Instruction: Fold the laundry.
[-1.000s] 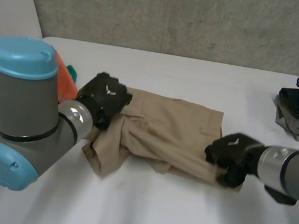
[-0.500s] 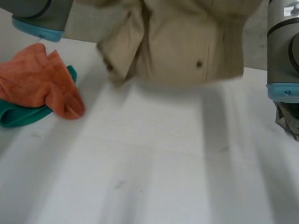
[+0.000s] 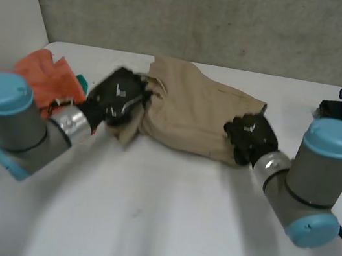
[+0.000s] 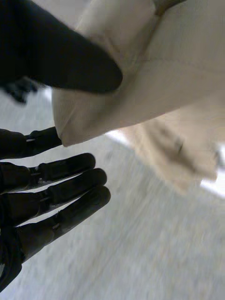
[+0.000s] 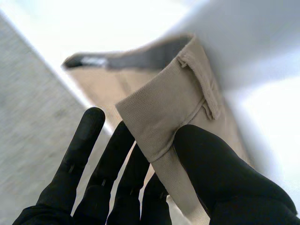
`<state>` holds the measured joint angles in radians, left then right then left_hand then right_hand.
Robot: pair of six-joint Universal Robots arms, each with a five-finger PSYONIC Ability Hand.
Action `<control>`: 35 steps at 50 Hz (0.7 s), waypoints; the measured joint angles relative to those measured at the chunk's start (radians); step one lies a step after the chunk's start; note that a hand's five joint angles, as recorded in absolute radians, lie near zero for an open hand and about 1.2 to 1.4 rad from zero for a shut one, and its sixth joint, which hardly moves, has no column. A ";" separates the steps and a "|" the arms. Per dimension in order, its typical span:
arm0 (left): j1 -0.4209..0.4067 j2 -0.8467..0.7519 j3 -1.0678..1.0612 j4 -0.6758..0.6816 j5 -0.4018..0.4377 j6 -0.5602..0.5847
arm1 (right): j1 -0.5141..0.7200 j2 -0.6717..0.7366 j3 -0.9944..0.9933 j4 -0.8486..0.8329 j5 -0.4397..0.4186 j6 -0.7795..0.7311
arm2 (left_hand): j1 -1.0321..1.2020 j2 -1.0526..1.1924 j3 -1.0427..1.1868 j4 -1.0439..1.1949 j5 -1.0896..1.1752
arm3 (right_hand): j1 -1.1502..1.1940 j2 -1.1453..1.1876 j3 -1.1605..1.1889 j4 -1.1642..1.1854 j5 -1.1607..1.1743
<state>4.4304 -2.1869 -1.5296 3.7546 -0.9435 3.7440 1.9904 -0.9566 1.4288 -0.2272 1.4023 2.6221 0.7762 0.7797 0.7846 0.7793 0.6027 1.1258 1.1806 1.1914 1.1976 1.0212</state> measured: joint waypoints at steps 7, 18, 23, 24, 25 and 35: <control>0.027 0.031 -0.080 -0.065 0.057 0.153 | -0.014 -0.017 0.031 0.037 -0.001 -0.004 | -0.246 -0.244 -0.241 -0.243 -0.243 | 0.000 0.000 0.000 0.000 0.000; 0.074 0.247 -0.105 -0.443 0.063 0.161 | -0.014 -0.099 0.073 0.165 0.003 0.053 | -0.560 -0.576 -0.575 -0.581 -0.551 | 0.000 0.000 0.000 0.000 0.000; 0.084 0.317 -0.091 -0.587 0.065 0.003 | -0.007 -0.103 0.086 0.175 0.004 0.051 | -0.556 -0.572 -0.573 -0.576 -0.551 | 0.000 0.000 0.000 0.000 0.000; 0.087 0.327 -0.086 -0.610 0.064 -0.037 | -0.006 -0.103 0.087 0.175 0.005 0.050 | -0.556 -0.572 -0.573 -0.576 -0.551 | 0.000 0.000 0.000 0.000 0.000; 0.091 0.337 -0.080 -0.630 0.060 -0.081 | -0.005 -0.102 0.088 0.176 0.005 0.049 | -0.556 -0.560 -0.565 -0.566 -0.544 | 0.000 0.000 0.000 0.000 0.000; 0.115 0.375 0.017 -0.705 -0.100 -0.557 | -0.001 -0.102 0.090 0.174 0.008 0.045 | -0.203 -0.221 -0.226 -0.216 -0.215 | 0.000 0.000 0.000 0.000 0.000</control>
<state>4.5450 -1.8115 -1.5124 3.0494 -1.0438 3.1874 1.9898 -1.0585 1.5186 -0.0535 1.4106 2.6670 0.5727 0.5590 0.5586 0.5637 0.3879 1.1254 1.1806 1.1913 1.1976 1.0212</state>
